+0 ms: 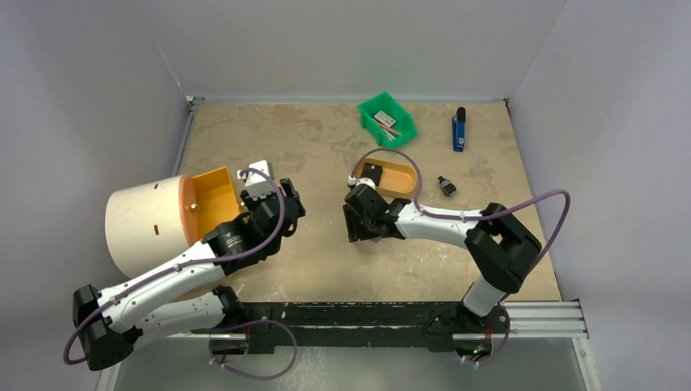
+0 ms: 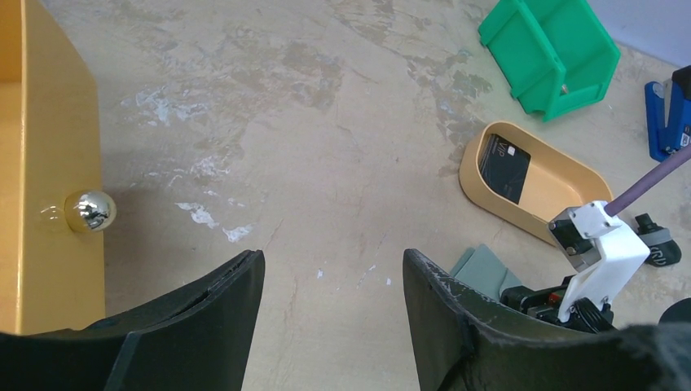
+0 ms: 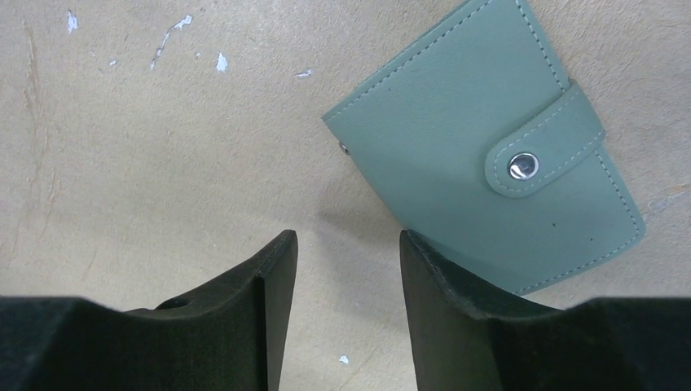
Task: Put the credit cards into the card holder
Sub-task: Adjust the card holder at the center of the board, then reset both arms
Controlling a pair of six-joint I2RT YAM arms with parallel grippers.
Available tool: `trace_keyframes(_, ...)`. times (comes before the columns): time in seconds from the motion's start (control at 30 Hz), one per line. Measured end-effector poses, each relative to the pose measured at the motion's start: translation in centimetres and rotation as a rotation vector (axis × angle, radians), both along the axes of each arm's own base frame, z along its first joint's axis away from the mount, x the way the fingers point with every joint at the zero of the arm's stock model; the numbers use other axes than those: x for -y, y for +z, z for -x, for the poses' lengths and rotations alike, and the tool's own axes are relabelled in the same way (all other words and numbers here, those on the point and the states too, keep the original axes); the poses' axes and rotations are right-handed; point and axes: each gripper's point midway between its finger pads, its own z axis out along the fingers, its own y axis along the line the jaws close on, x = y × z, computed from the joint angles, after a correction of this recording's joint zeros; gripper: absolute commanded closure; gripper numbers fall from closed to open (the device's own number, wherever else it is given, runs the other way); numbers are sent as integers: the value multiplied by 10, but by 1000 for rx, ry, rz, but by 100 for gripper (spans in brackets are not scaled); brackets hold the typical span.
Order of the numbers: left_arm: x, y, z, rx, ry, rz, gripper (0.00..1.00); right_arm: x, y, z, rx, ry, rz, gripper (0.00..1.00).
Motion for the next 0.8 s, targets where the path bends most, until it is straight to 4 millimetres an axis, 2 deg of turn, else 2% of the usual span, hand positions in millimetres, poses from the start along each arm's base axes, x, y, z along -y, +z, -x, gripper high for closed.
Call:
trace_keyframes(0.13,2,-2,0,-7,-8,0,38,1,7,1,14,5,-13,42)
trace_keyframes(0.2,5,-4,0,-13,-18,-2,37,1,22,0,42,9,-42,40)
trace_keyframes(0.3,8,-7,0,-27,-33,-4,35,-2,61,-3,117,15,-123,38)
trace_keyframes(0.33,10,-8,0,-31,-37,-4,34,-2,80,-4,158,17,-156,37)
trace_keyframes(0.5,20,-1,-4,-34,-40,35,32,11,146,-12,322,-7,-234,34)
trace_keyframes(0.67,34,6,-13,-49,27,131,30,34,167,-24,418,-101,-199,27)
trace_keyframes(0.7,36,4,-15,-62,45,138,29,40,169,-27,440,-130,-186,22)
trace_keyframes(0.77,40,-2,-18,-96,78,136,29,53,172,-34,486,-193,-160,3)
trace_keyframes(0.8,43,-5,-19,-115,91,127,29,60,172,-36,508,-220,-148,1)
